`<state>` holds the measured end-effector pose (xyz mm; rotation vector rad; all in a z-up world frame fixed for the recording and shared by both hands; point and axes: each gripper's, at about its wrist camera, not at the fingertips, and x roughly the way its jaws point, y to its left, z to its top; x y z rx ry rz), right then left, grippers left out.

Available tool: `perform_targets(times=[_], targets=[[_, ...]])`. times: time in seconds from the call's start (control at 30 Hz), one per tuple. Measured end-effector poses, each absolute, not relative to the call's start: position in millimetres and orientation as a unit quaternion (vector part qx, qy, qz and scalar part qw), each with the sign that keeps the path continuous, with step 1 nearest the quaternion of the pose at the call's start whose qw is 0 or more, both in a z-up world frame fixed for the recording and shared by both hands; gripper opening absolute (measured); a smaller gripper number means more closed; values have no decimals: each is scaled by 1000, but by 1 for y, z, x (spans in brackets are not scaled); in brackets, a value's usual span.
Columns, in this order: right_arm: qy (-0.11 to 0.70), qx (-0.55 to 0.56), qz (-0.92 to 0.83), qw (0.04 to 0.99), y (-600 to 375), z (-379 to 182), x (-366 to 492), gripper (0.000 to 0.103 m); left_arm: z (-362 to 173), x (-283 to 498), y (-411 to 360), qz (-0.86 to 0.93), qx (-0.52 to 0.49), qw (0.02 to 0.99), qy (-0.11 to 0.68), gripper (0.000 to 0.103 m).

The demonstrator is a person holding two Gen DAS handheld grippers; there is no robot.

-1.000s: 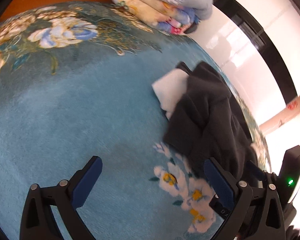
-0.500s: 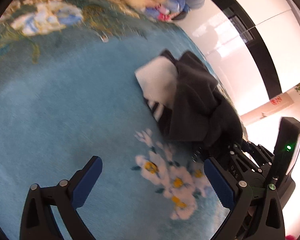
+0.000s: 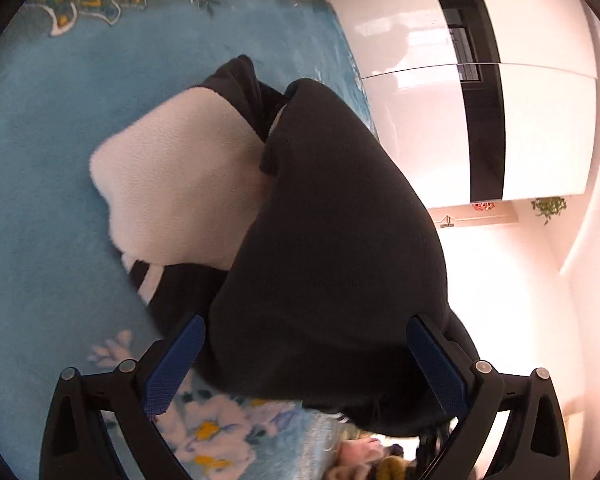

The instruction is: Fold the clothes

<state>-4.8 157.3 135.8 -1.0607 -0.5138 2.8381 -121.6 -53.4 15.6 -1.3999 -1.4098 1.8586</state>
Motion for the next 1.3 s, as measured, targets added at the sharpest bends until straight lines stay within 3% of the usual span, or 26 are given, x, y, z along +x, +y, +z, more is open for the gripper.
perform_targets(times=[0.07, 0.1, 0.2, 0.23, 0.27, 0.3, 0.33, 0.83, 1.0, 1.1, 1.3], targets=[[-157, -342, 926, 31, 163, 140, 7, 15, 14, -130, -60, 663, -509, 207, -509, 101], [-153, -343, 926, 30, 165, 141, 13, 15, 13, -133, -64, 652, -515, 207, -517, 96], [-143, -357, 923, 20, 164, 138, 26, 15, 8, -132, -75, 616, -525, 212, -548, 64], [-139, -362, 922, 16, 163, 137, 30, 15, 10, -131, -78, 618, -530, 209, -542, 45], [-136, -367, 920, 13, 163, 136, 35, 15, 12, -129, -81, 620, -534, 207, -536, 33], [-132, -372, 919, 9, 163, 135, 39, 15, 16, -126, -90, 624, -534, 200, -533, 13], [-128, -377, 917, 6, 162, 134, 43, 15, 20, -122, -99, 629, -534, 193, -531, 9], [-69, -373, 925, -36, 169, 177, 119, 14, 160, -26, -268, 745, -432, 103, -497, 7], [-58, -372, 925, -56, 170, 191, 162, 14, 138, 30, -239, 769, -422, 89, -472, 7], [-53, -368, 925, -75, 167, 201, 191, 14, 130, 82, -144, 786, -402, 86, -462, 7], [-22, -336, 932, -136, 163, 239, 240, 14, 215, 190, -130, 829, -348, 99, -426, 7]])
